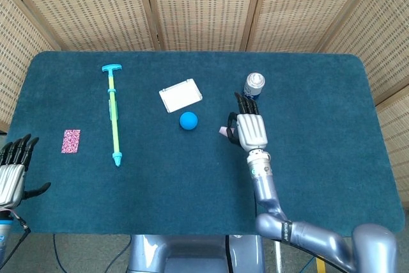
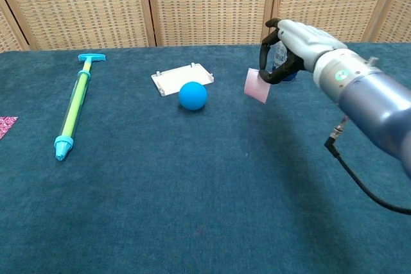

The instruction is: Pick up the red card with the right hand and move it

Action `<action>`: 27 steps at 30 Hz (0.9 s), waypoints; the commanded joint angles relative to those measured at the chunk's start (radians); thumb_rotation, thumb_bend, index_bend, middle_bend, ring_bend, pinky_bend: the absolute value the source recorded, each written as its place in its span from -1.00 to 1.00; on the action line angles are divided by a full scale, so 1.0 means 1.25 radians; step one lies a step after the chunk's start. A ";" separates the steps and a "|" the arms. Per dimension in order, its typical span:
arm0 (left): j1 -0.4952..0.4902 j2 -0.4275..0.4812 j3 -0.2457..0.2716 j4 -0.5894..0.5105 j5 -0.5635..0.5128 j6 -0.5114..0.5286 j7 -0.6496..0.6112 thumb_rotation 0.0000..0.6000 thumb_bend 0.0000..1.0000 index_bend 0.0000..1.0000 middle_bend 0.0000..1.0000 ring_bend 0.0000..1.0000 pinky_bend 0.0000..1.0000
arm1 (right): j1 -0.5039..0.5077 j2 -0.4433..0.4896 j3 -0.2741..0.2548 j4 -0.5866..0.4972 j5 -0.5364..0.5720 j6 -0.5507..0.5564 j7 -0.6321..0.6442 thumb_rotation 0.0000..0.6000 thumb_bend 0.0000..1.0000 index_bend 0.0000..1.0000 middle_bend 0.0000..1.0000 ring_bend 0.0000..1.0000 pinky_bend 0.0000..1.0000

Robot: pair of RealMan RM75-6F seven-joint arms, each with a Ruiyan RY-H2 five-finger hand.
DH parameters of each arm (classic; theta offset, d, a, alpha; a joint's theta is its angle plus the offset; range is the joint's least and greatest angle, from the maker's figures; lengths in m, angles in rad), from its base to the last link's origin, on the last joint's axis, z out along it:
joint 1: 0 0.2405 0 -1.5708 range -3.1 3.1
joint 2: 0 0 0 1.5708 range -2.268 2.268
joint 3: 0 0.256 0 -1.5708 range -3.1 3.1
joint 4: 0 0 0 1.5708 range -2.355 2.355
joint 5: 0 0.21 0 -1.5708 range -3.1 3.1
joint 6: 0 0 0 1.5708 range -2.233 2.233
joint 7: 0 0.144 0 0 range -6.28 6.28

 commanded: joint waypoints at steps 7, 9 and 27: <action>0.004 -0.011 0.010 -0.005 0.023 0.018 0.032 1.00 -0.67 -1.00 -1.00 -1.00 -0.99 | -0.164 0.231 -0.053 -0.333 0.045 -0.024 0.178 1.00 0.27 0.22 -0.87 -1.00 -1.00; 0.004 -0.015 0.014 -0.005 0.029 0.020 0.040 1.00 -0.67 -1.00 -1.00 -1.00 -0.99 | -0.192 0.274 -0.066 -0.386 0.041 -0.041 0.229 1.00 0.27 0.22 -0.87 -1.00 -1.00; 0.007 -0.019 0.023 -0.007 0.053 0.031 0.046 1.00 -0.67 -1.00 -1.00 -1.00 -0.99 | -0.346 0.501 -0.237 -0.612 -0.229 -0.129 0.559 1.00 0.27 0.24 -0.87 -1.00 -1.00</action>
